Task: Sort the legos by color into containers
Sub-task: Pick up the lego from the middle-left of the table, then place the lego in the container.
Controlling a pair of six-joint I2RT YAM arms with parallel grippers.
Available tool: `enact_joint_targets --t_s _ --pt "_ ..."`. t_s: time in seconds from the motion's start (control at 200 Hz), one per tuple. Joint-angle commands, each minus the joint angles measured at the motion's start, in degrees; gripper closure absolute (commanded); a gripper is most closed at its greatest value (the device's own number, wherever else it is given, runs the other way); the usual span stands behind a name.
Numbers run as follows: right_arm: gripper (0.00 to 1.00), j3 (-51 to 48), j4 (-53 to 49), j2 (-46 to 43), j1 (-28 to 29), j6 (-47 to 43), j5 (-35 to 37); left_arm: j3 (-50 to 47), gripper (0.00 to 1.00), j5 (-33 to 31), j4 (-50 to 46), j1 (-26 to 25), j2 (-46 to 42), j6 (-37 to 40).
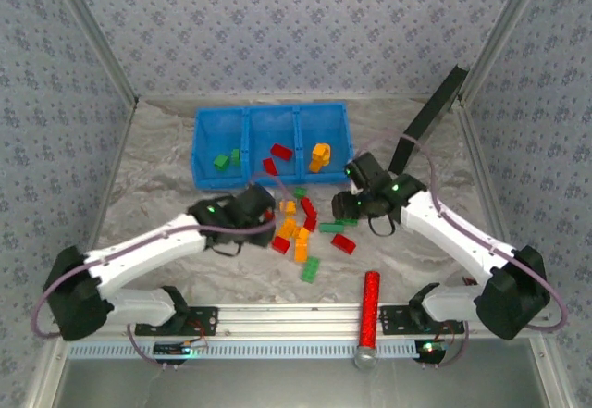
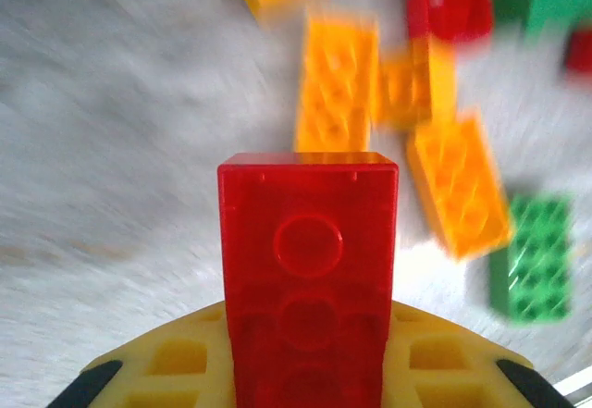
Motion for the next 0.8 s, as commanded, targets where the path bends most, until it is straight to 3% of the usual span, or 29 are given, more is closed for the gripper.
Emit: enact_joint_targets --t_s 0.0,0.29,0.47,0.795 --pt "0.42 -4.03 3.41 -2.42 4.37 10.21 -2.30 5.36 0.81 0.52 -2.51 5.84 -1.19 3.01" --pt "0.41 -10.60 0.34 -6.16 13.14 21.83 3.45 18.93 0.81 3.30 3.55 15.69 13.37 9.81" --pt "0.40 -13.77 -2.34 -9.78 17.56 28.31 9.02 27.49 0.81 4.18 3.73 18.57 24.36 12.65" --pt "0.33 -15.12 -4.80 -12.37 19.39 19.77 12.51 38.04 0.81 8.12 3.17 22.48 41.05 14.42"
